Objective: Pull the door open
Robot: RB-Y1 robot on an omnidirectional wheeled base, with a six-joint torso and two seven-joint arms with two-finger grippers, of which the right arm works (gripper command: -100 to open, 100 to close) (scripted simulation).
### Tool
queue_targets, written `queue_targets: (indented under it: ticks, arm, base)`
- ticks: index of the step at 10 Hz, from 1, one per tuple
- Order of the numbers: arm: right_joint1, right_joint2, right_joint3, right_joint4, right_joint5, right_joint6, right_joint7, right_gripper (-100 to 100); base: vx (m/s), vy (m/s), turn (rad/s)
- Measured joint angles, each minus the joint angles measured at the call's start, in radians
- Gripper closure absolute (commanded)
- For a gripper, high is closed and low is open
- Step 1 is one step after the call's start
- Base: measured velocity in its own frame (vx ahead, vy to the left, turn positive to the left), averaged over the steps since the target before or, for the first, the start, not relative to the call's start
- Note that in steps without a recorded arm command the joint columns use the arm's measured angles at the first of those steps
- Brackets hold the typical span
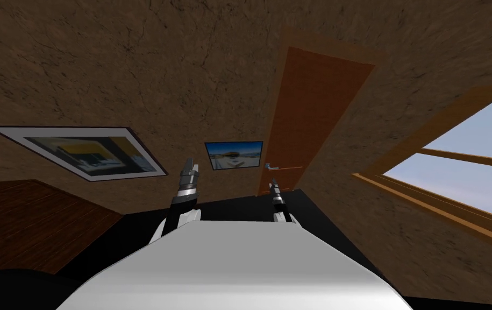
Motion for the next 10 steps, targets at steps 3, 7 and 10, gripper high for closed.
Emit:
queue_targets:
  ticks: [3,7,10]
  arm:
    - [-0.031,-0.004,0.008,0.080,-0.016,-0.022,-0.005,-100]
    - [-0.066,-0.015,0.018,0.175,-0.040,-0.042,-0.015,-100]
    - [-0.086,-0.023,0.026,0.232,-0.056,-0.051,-0.020,-100]
  base:
    - [0.041,-0.104,0.105]
    - [0.041,-0.116,0.121]
    - [0.036,-0.105,0.084]
